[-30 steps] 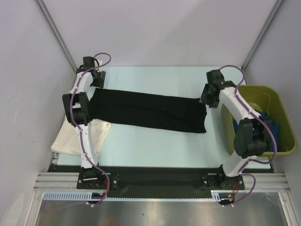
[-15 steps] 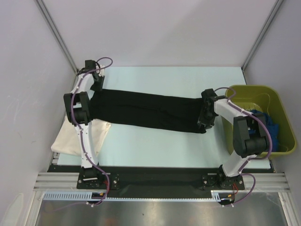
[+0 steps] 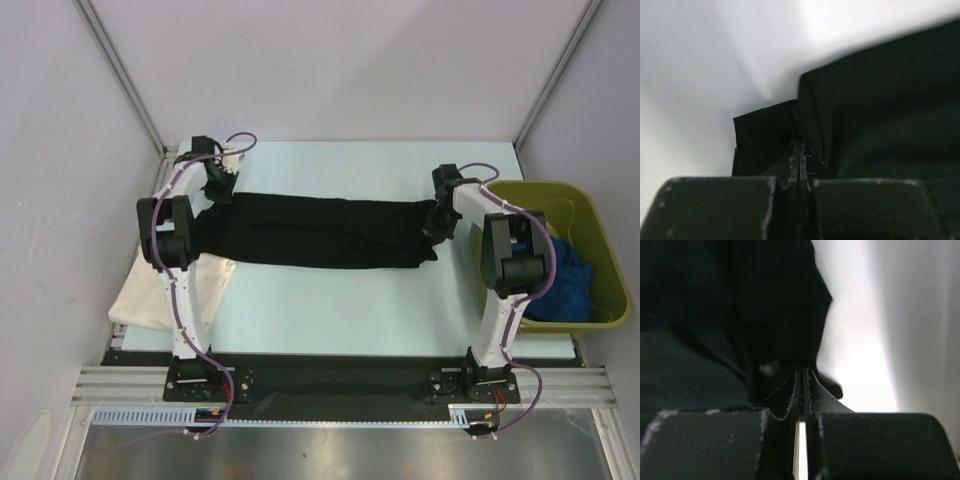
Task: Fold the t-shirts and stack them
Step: Fold the tshirt
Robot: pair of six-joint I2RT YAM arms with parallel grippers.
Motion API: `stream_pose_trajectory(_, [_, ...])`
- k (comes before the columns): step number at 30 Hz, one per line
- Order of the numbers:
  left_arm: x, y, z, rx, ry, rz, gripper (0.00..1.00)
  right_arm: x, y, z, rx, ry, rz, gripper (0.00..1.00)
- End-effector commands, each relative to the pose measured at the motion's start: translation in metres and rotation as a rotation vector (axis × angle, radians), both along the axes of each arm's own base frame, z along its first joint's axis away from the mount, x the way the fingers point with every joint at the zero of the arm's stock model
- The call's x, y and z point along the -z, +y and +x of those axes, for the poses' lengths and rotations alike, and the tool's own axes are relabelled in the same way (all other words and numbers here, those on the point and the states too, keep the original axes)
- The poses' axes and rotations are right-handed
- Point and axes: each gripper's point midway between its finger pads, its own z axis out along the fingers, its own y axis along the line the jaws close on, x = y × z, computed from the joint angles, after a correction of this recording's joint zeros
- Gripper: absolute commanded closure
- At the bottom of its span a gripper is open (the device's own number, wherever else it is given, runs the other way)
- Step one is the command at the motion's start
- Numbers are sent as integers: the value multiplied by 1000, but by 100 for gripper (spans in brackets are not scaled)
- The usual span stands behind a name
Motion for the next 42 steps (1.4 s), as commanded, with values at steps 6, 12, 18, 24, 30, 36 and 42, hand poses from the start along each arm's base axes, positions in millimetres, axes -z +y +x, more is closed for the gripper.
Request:
stream_pose_trajectory(6, [-5, -91, -73, 257, 142, -160, 100, -12, -23, 109, 71, -196, -47, 100])
stream_pose_trajectory(12, [-9, -139, -105, 435, 195, -171, 100, -15, -21, 173, 101, -262, -21, 100])
stream_pose_trajectory(18, [-14, -173, -150, 568, 264, -225, 100, -18, -11, 221, 143, -337, 37, 100])
stream_pose_trajectory(24, [-12, -190, -214, 612, 409, -324, 100, -15, -7, 249, 210, -418, 111, 100])
stream_pose_trajectory(30, [-15, -200, -284, 640, 548, -415, 100, -24, 11, 274, 230, -518, 183, 100])
stream_pose_trajectory(36, [-21, -217, -321, 694, 638, -452, 99, -28, 30, 291, 217, -587, 217, 100])
stream_pose_trajectory(42, [-2, -192, -365, 696, 737, -352, 100, -36, 30, 315, 216, -687, 221, 100])
